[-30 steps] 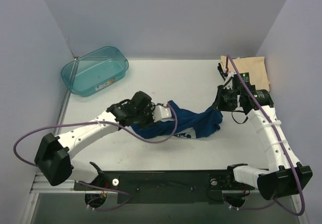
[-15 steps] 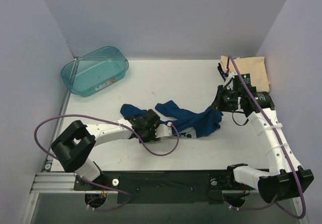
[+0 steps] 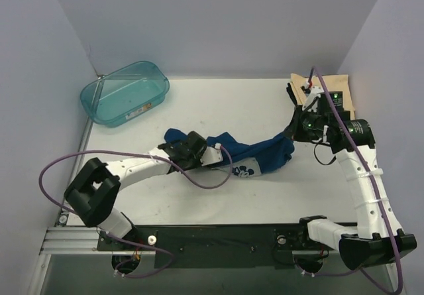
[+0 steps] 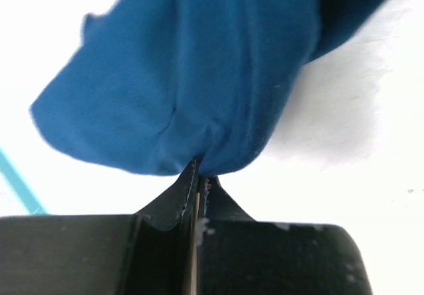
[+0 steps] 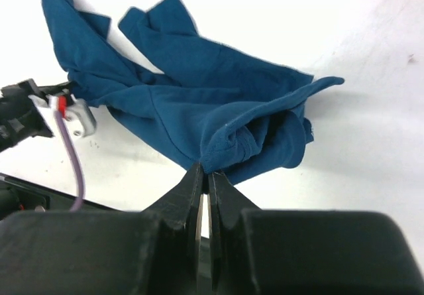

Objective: Fold and stack the t-shirts
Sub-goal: Flatten out the tshirt

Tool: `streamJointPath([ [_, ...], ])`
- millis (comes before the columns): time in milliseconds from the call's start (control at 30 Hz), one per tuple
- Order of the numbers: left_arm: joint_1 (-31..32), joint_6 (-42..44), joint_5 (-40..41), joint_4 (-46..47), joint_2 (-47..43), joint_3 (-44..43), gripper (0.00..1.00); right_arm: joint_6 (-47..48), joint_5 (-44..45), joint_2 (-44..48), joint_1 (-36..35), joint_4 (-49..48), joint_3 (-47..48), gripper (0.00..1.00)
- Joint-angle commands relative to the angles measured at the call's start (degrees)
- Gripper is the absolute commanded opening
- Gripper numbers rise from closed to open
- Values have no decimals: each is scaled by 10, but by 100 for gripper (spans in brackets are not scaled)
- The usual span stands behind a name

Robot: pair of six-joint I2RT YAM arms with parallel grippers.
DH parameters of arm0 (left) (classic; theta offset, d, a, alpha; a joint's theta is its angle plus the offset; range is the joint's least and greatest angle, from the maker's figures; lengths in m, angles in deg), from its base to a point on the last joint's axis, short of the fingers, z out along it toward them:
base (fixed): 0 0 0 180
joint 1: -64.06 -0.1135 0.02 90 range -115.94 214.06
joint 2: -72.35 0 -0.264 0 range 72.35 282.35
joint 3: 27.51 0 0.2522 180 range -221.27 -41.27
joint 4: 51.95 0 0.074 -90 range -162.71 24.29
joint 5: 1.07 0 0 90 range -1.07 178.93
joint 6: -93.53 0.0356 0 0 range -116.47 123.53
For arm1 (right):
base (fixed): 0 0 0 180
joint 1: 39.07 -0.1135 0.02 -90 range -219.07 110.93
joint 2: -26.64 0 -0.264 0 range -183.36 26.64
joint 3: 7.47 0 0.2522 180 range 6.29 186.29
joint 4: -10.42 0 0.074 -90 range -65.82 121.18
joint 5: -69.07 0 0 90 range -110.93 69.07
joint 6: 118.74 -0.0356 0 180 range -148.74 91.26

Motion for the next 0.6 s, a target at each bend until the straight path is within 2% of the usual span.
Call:
streamJointPath([
  [0, -52, 22, 21, -132, -108, -115, 0, 28, -6, 35, 13, 44, 106, 0],
  [100, -75, 66, 12, -211, -186, -179, 0, 44, -18, 44, 15, 74, 185, 0],
  [133, -85, 72, 10, -266, -200, -229, 0, 51, -22, 47, 14, 80, 229, 0],
  [267, -99, 95, -6, -365, -248, -347, 0, 60, -55, 60, 14, 100, 338, 0],
  [467, -99, 77, -25, -483, -271, -536, 0, 51, -103, 96, 14, 104, 457, 0],
  [567, -105, 62, -16, -505, -268, -623, 0, 45, -121, 111, 14, 105, 514, 0],
])
